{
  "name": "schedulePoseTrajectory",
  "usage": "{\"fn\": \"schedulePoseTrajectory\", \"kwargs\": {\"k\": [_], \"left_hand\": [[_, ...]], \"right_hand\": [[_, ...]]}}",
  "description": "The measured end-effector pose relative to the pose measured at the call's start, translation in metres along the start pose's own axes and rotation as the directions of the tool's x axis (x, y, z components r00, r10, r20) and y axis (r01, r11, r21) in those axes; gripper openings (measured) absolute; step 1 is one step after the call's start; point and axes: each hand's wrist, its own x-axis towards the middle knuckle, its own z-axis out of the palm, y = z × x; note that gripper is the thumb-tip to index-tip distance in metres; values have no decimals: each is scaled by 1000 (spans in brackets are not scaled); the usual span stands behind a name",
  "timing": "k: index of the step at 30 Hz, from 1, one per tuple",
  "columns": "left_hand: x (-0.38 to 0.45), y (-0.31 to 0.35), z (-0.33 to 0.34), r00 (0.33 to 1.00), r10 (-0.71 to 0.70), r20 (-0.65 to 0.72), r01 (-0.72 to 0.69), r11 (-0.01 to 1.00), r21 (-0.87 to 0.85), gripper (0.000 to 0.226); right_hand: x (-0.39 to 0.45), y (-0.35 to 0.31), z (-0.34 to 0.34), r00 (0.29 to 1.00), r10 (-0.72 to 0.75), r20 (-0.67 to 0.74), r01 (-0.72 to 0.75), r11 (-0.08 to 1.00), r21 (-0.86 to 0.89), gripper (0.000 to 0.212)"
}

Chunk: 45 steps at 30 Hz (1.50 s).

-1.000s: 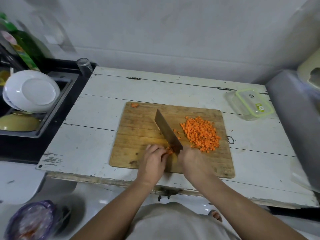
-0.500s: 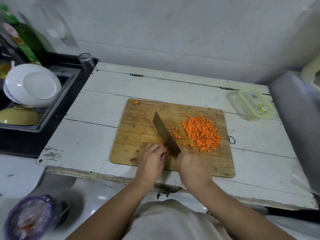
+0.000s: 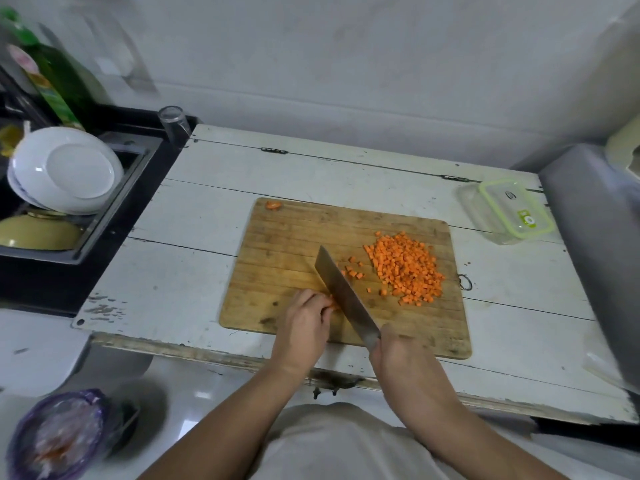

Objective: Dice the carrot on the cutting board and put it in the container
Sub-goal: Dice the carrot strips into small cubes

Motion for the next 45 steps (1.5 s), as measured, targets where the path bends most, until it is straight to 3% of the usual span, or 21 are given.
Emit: {"fn": "schedulePoseTrajectory", "kwargs": {"k": [3, 6, 10, 16, 19, 23, 26, 28, 31, 36, 39, 42, 45], "left_hand": [[3, 1, 0, 1000, -11, 13, 11, 1000, 13, 12], [4, 2, -1, 999, -20, 47, 20, 1000, 9, 15], [5, 13, -8, 994, -90, 65, 91, 996, -12, 14], [5, 30, -9, 973, -221, 71, 225, 973, -58, 9], [4, 25, -10, 939, -336, 71, 342, 934, -106, 14], [10, 21, -12, 912, -398, 94, 405, 912, -65, 4], [21, 25, -16, 883, -436, 174, 448, 893, -33, 13], [27, 28, -19, 859, -472, 197, 483, 876, -4, 19], [30, 28, -16, 841, -495, 220, 508, 861, -3, 21], [23, 23, -22, 845, -478, 240, 517, 845, -135, 10], [17, 18, -28, 811, -532, 241, 576, 800, -171, 5], [13, 17, -29, 739, -604, 297, 669, 709, -223, 15], [19, 21, -29, 690, -630, 357, 721, 639, -266, 8]], "right_hand": [[17, -14, 2, 999, -13, 45, 16, 997, -75, 17], [48, -27, -3, 998, 50, -35, -48, 998, 41, 12], [49, -14, -6, 992, 65, -109, -49, 988, 148, 22], [23, 14, -6, 984, -11, -180, 34, 992, 122, 24], [14, 13, -5, 990, -32, -136, 40, 998, 57, 26], [10, 9, -4, 992, -71, -109, 68, 997, -32, 24], [8, 3, -2, 994, -103, -45, 92, 975, -204, 8], [12, 0, 5, 998, -61, -14, 54, 950, -306, 26], [28, -14, 6, 997, -50, -62, 37, 981, -188, 7], [47, -10, -3, 994, 63, -94, -48, 987, 154, 23], [33, 3, -5, 992, 47, -118, -23, 980, 197, 25], [20, 4, -5, 993, 3, -122, 13, 992, 127, 25], [14, -1, -3, 995, -21, -103, 27, 998, 64, 22]]}}
